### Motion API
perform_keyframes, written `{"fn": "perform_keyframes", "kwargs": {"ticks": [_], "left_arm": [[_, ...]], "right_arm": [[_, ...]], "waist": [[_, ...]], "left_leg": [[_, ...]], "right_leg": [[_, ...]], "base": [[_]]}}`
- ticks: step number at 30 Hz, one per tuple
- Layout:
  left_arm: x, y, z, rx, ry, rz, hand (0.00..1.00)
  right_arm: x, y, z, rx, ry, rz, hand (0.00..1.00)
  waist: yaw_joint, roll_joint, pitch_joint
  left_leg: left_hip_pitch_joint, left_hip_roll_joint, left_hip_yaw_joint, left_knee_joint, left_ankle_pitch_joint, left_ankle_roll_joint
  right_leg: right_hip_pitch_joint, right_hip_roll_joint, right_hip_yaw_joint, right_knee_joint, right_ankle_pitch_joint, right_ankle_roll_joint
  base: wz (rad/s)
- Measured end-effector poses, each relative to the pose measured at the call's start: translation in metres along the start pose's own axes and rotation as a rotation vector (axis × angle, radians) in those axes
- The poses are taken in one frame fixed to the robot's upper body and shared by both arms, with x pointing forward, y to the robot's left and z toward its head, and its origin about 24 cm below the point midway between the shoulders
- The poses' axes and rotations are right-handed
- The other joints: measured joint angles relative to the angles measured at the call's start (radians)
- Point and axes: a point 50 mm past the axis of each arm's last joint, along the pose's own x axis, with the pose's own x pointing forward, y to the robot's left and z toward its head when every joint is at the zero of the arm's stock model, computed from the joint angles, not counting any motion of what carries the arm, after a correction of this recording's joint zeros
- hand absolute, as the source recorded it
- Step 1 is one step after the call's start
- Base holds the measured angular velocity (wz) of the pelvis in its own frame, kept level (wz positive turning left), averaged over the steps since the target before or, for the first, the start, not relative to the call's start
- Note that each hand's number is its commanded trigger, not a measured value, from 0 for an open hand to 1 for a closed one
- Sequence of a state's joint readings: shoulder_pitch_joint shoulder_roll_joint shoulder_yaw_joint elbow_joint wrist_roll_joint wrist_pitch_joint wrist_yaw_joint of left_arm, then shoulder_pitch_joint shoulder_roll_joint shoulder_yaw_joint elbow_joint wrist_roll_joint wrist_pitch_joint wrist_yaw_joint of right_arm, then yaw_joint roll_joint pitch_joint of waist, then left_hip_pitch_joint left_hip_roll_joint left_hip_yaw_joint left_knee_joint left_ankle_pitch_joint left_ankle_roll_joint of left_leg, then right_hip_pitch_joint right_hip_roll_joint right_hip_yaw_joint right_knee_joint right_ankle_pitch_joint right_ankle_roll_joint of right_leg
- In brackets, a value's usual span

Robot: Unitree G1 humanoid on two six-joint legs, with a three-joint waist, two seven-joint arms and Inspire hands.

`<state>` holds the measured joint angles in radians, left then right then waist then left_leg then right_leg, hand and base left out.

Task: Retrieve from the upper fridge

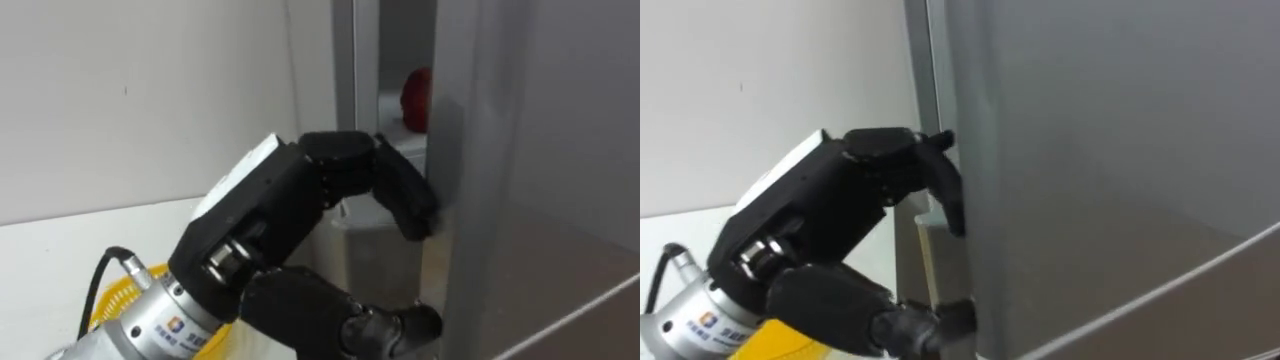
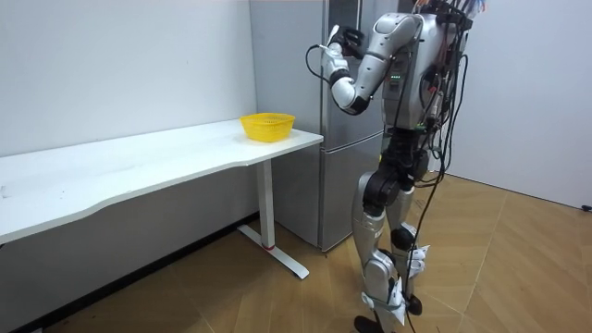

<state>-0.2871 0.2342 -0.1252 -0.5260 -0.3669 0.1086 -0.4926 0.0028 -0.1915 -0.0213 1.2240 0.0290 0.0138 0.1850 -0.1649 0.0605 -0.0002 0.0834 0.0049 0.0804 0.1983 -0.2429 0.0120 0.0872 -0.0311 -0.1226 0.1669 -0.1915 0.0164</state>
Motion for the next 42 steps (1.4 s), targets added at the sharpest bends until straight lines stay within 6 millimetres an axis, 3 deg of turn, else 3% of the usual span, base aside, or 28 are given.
{"fn": "perform_keyframes", "kwargs": {"ticks": [5,8,14,29,37,42], "left_arm": [[0.006,-0.013,-0.001,-0.098,-0.045,-0.082,0.00],[0.008,-0.020,-0.001,-0.148,-0.065,-0.128,0.00],[0.010,-0.023,0.001,-0.149,-0.077,-0.172,0.00],[0.027,-0.038,0.010,-0.135,-0.132,-0.346,0.00],[0.029,-0.047,0.009,-0.170,-0.144,-0.389,0.00],[0.038,-0.054,0.015,-0.166,-0.174,-0.441,0.00]], "right_arm": [[0.000,0.000,0.001,0.006,-0.006,0.000,0.00],[0.000,-0.001,0.001,0.004,-0.011,-0.001,0.00],[-0.001,-0.006,-0.001,0.010,-0.003,-0.035,0.00],[-0.007,-0.018,-0.031,-0.158,0.153,-0.088,0.00],[-0.008,-0.016,-0.039,-0.270,0.213,-0.077,0.00],[-0.007,-0.014,-0.040,-0.333,0.239,-0.069,0.00]], "waist": [[-0.019,0.002,0.0017],[-0.029,0.002,0.0070],[-0.050,0.003,0.0071],[-0.051,0.001,0.0083],[-0.053,-0.003,0.0101],[-0.052,0.001,0.0069]], "left_leg": [[0.001,0.000,0.002,0.000,0.000,0.000],[0.001,0.000,0.006,-0.001,0.000,0.000],[-0.002,0.001,0.013,0.000,0.000,0.000],[0.000,0.002,0.026,-0.002,0.000,0.000],[-0.001,0.003,0.027,-0.004,0.000,0.000],[-0.018,0.003,0.027,0.000,0.000,0.000]], "right_leg": [[-0.001,0.000,0.003,0.000,0.000,0.000],[-0.002,0.000,0.009,0.000,0.000,0.000],[-0.008,0.001,0.012,0.001,0.000,0.000],[-0.018,0.003,0.034,0.004,0.000,0.000],[-0.020,0.004,0.037,0.004,0.000,0.000],[-0.037,0.004,0.037,0.005,0.002,0.000]], "base": [[-0.01],[-0.04],[-0.02],[-0.03],[-0.01],[0.00]]}}
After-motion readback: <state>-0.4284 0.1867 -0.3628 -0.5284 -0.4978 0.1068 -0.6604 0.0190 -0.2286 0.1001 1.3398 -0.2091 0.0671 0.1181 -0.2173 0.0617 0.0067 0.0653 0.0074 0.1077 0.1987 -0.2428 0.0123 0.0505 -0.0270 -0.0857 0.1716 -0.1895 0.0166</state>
